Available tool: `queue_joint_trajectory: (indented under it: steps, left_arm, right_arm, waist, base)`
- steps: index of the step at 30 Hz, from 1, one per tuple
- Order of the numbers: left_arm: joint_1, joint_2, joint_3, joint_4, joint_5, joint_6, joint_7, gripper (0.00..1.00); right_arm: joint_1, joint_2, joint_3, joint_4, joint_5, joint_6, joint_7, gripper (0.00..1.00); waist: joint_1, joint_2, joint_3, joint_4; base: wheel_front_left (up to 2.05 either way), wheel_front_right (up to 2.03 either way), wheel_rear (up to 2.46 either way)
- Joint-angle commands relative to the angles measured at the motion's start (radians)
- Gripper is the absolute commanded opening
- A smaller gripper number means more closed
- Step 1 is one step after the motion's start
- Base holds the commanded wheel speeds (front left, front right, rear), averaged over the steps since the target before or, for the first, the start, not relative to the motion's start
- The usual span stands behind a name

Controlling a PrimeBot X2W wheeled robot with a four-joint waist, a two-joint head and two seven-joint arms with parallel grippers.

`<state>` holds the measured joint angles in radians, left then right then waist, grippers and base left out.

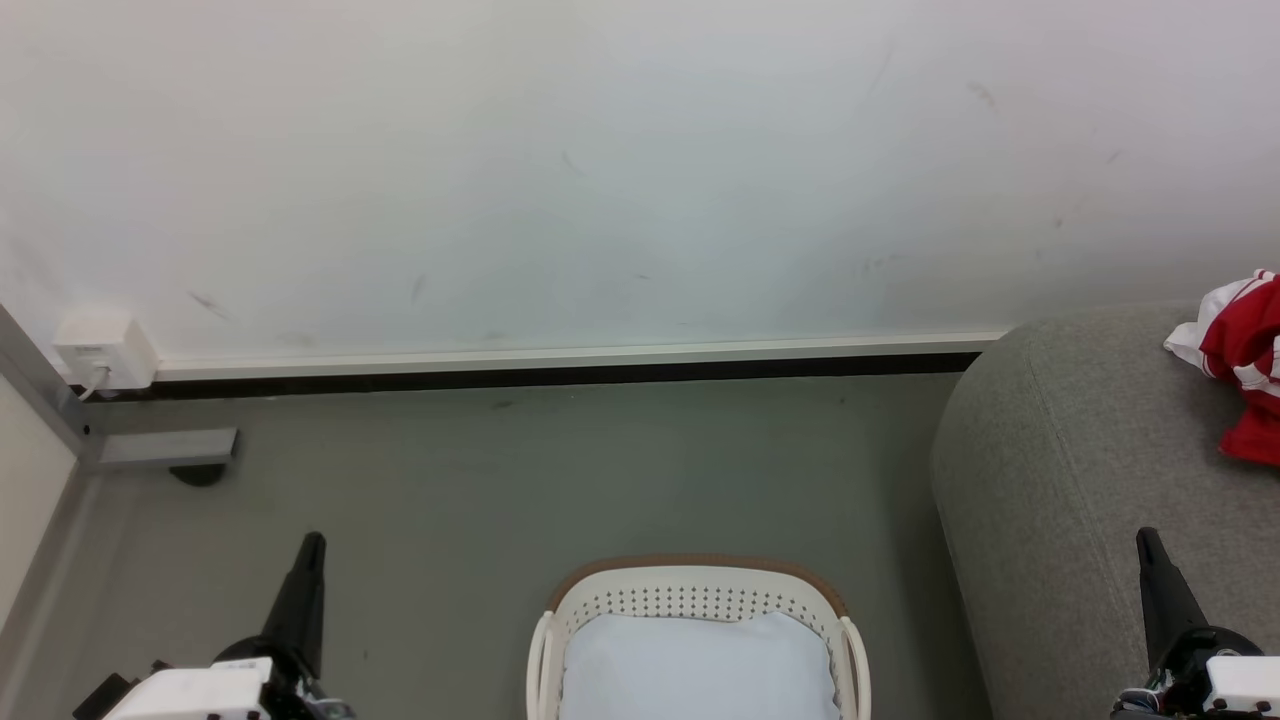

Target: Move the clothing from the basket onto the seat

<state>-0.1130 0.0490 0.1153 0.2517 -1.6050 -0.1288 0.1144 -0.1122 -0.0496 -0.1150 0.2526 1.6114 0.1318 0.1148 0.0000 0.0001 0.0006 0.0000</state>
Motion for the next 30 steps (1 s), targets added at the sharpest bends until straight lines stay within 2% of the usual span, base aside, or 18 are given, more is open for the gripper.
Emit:
queue_joint_trajectory:
  steps: [1, 30]
  left_arm:
    - [-0.006, 0.002, 0.002, -0.002, -0.012, -0.005, 0.005, 0.0]
    - [-0.006, 0.002, 0.002, -0.002, -0.012, -0.005, 0.005, 0.0]
  right_arm:
    - [-0.006, -0.001, -0.003, -0.006, 0.001, -0.002, 0.004, 0.0]
    - [-0.006, -0.001, -0.003, -0.006, 0.001, -0.002, 0.004, 0.0]
  waist:
    - [0.0, -0.0001, 0.0, 0.0]
    - [0.0, -0.0001, 0.0, 0.0]
  base:
    - [0.0, 0.0, 0.0]
    - [0.0, 0.0, 0.0]
